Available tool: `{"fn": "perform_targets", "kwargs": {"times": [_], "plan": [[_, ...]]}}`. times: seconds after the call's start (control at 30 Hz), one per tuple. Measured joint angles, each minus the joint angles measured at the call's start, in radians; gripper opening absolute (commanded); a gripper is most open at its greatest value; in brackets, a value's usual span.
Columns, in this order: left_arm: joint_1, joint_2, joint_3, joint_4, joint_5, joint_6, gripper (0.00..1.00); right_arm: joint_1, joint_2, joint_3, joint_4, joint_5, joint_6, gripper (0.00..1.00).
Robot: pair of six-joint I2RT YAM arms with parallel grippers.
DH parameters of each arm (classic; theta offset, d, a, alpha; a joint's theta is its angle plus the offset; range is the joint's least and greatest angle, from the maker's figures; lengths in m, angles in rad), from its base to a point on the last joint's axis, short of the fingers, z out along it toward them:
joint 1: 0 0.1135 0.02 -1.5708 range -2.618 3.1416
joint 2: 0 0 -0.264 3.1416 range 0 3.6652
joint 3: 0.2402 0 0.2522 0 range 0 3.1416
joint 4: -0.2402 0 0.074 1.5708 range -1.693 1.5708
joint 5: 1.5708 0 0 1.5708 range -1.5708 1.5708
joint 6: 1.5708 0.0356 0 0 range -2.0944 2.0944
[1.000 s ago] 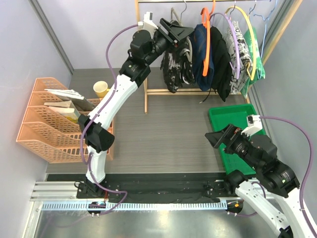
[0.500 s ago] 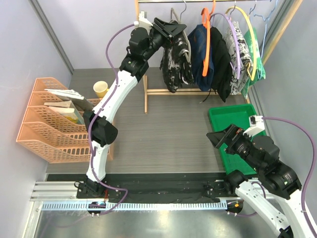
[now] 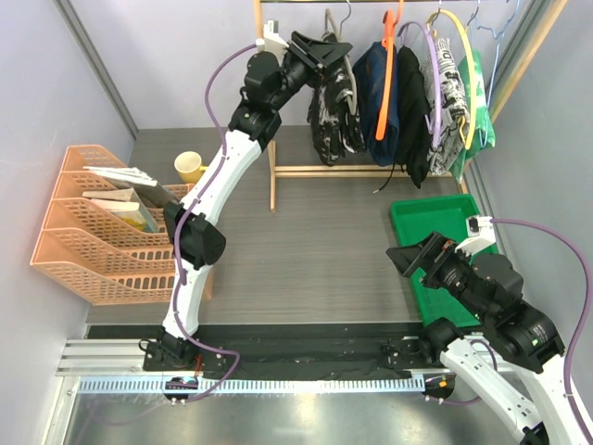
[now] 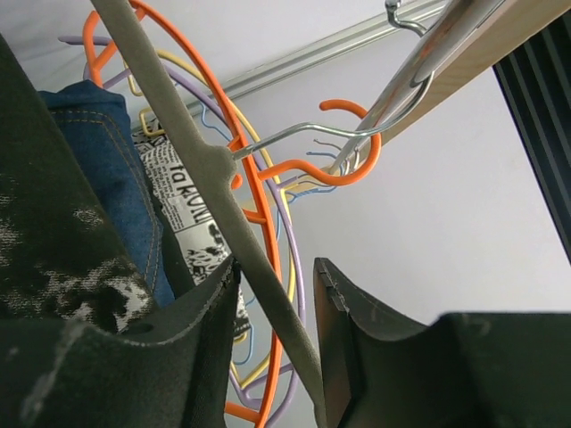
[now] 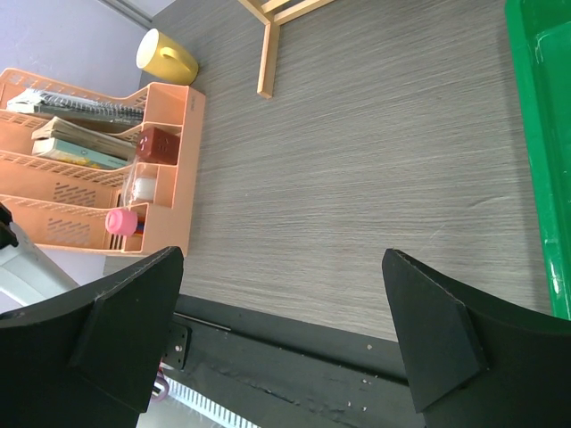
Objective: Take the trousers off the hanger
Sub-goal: Grab a hanger with trousers on it with the left arm
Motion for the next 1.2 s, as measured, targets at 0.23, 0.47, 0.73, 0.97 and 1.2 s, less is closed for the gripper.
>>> {"fn": "perform_targets", "kwargs": {"times": [0.23, 0.47, 0.73, 0.97, 1.2], "plan": [[0.000, 0.039, 0.042, 0.019, 0.022, -0.023, 0.28, 0.000, 0.000, 0.003, -0.001, 0.000, 0.003, 1.00], [0.000, 0.057, 0.057, 0.039, 0.027, -0.055, 0.40, 0.000, 0.000, 0.003, -0.002, 0.000, 0.003, 1.00], [-0.003, 0.064, 0.065, 0.043, 0.019, -0.062, 0.30, 0.000, 0.000, 0.003, -0.002, 0.004, 0.003, 1.00], [-0.011, 0.087, 0.078, 0.032, 0.022, -0.112, 0.01, 0.000, 0.000, 0.003, -0.002, 0.008, 0.007, 1.00], [-0.001, 0.103, 0.087, 0.028, 0.020, -0.073, 0.00, 0.000, 0.000, 0.003, -0.002, 0.008, 0.013, 1.00]]}}
